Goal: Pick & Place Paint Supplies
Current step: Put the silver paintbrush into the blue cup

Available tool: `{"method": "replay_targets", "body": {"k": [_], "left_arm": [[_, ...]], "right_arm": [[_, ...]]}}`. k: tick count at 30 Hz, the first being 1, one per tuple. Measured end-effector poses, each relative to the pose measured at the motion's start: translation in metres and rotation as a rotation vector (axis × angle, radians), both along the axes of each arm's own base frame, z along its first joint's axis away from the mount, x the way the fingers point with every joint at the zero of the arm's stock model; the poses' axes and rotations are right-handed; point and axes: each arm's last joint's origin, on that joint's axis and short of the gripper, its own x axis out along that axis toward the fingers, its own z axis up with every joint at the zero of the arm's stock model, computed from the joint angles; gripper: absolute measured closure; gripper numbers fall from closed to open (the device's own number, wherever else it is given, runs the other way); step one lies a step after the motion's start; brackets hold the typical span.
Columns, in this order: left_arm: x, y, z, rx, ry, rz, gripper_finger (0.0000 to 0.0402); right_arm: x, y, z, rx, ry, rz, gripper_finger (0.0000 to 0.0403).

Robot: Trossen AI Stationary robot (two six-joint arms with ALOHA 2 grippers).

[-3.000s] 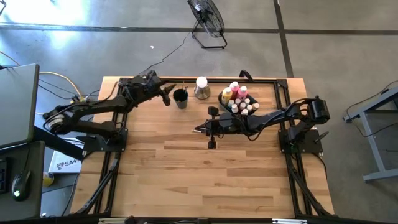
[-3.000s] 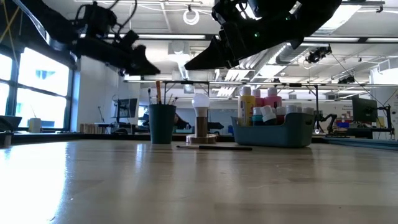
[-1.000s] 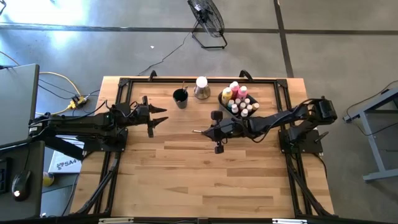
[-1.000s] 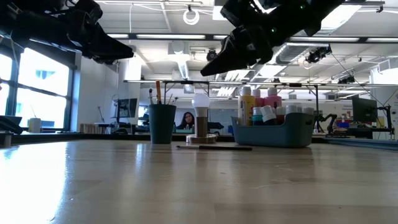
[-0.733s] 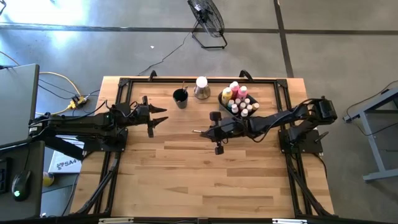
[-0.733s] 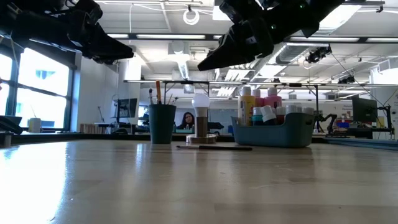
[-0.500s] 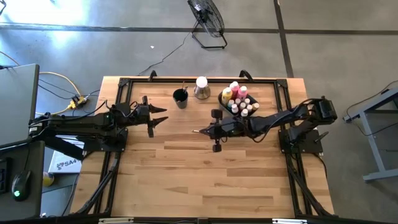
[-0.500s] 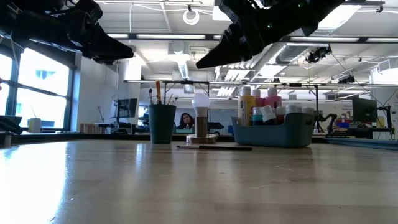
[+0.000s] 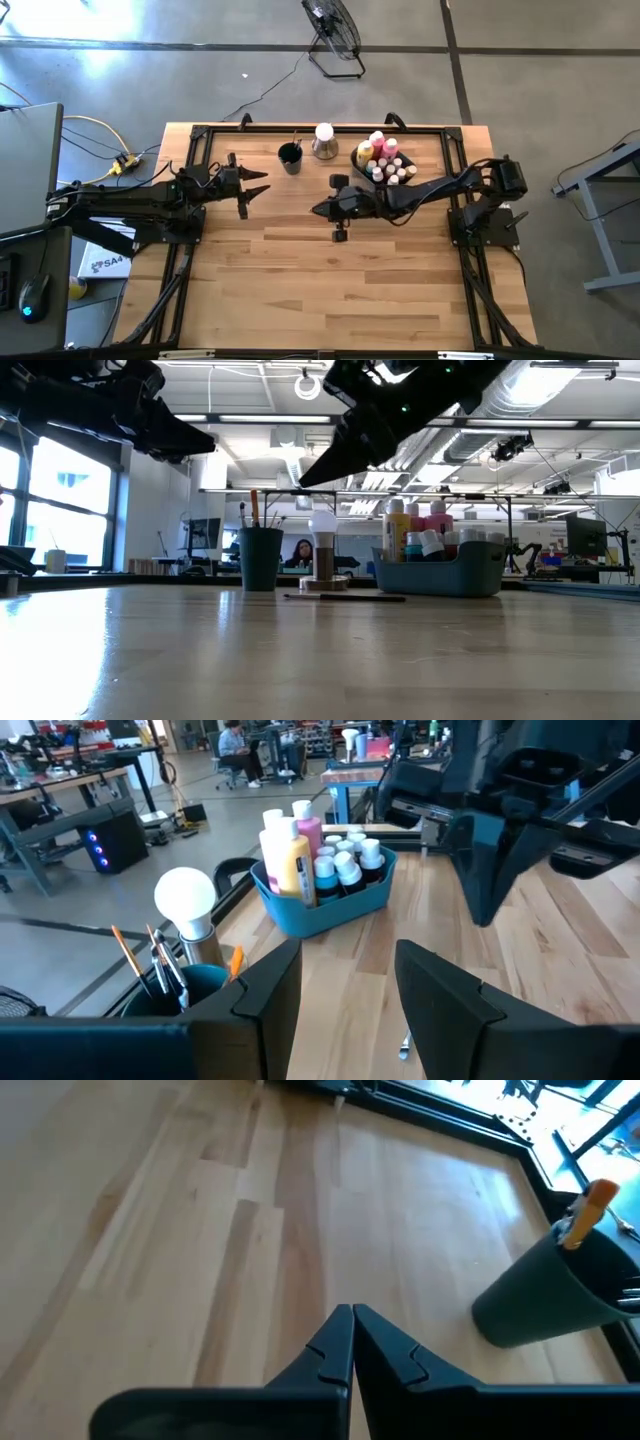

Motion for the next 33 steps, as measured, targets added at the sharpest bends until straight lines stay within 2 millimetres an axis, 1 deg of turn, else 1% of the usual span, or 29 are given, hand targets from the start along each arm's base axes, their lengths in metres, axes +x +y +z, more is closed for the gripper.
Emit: {"method": "replay_targets", "body": {"k": [4, 7, 10, 14, 19, 24, 28, 33], "left_arm": [[0.000, 0.000, 0.000, 0.000, 0.001, 0.000, 0.0242], [0.000, 0.000, 0.000, -0.001, 0.004, 0.000, 0.0242], [0.000, 0.000, 0.000, 0.000, 0.003, 0.000, 0.0242], [0.000, 0.000, 0.000, -0.001, 0.004, 0.000, 0.0242], [0.000, 0.000, 0.000, -0.001, 0.003, 0.000, 0.0242], [0.000, 0.000, 0.000, -0.001, 0.003, 0.000, 0.0242], [0.000, 0.000, 0.000, -0.001, 0.003, 0.000, 0.0242], [0.000, 0.000, 0.000, 0.000, 0.003, 0.000, 0.0242]], "right_arm": [[0.011, -0.009, 0.001, 0.003, 0.003, -0.020, 0.0400], [0.020, -0.015, -0.003, 0.027, 0.040, -0.001, 0.0400], [0.031, -0.020, -0.012, 0.052, 0.062, 0.013, 0.0400], [0.041, -0.027, -0.029, 0.070, 0.101, 0.018, 0.0400], [0.044, -0.039, -0.049, 0.085, 0.148, -0.006, 0.0400], [0.047, -0.050, -0.060, 0.096, 0.159, -0.021, 0.0400], [0.048, -0.054, -0.070, 0.156, 0.175, -0.007, 0.0400], [0.048, -0.058, -0.071, 0.193, 0.169, -0.028, 0.0400]]}}
